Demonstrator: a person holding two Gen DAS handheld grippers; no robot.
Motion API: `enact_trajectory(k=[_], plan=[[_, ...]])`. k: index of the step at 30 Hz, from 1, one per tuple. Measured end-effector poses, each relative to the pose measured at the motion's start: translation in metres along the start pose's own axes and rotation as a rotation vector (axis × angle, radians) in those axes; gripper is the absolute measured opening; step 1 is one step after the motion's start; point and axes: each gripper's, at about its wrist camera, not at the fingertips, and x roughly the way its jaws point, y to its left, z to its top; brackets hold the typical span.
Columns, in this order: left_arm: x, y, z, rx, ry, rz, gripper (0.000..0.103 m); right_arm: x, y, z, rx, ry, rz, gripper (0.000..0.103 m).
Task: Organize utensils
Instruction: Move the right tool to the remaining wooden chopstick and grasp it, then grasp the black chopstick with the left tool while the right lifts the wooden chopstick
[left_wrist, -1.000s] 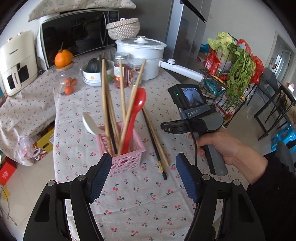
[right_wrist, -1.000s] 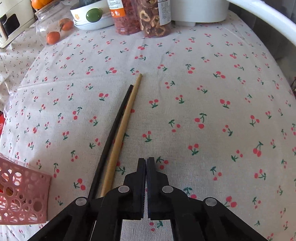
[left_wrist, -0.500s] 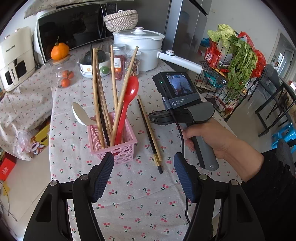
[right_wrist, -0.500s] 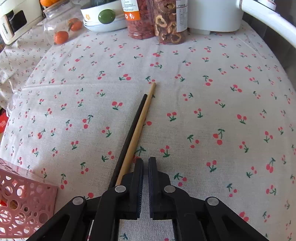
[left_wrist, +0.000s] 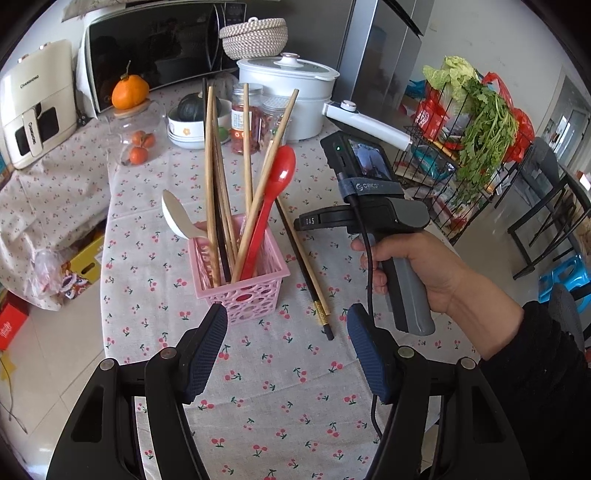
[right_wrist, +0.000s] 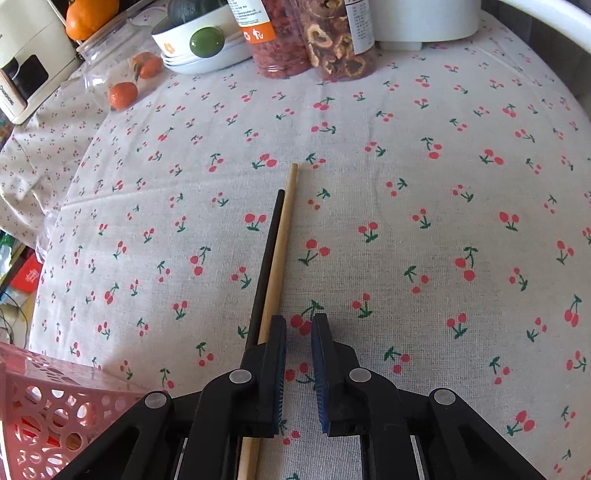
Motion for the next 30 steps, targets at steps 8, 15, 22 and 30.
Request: enact_trajectory(k=[8, 15, 22, 30], plan=[[0.005, 0.003, -0.003, -0.016, 0.004, -0.008, 0.070, 0.006, 0.010, 0.000, -0.040, 0.012, -0.002, 0.015], [0.008, -0.001, -0.006, -0.011, 0.014, 0.007, 0.070, 0.011, 0.018, 0.003, -0.109, 0.045, -0.105, 0.002], [0.029, -0.059, 0.007, 0.087, 0.026, -0.022, 0.062, -0.028, -0.043, -0.016, -0.018, 0.057, -0.161, 0.002], [0.126, -0.121, 0.053, 0.087, 0.038, 0.162, 0.061, -0.106, -0.130, -0.052, 0.147, -0.009, -0.165, 0.002]])
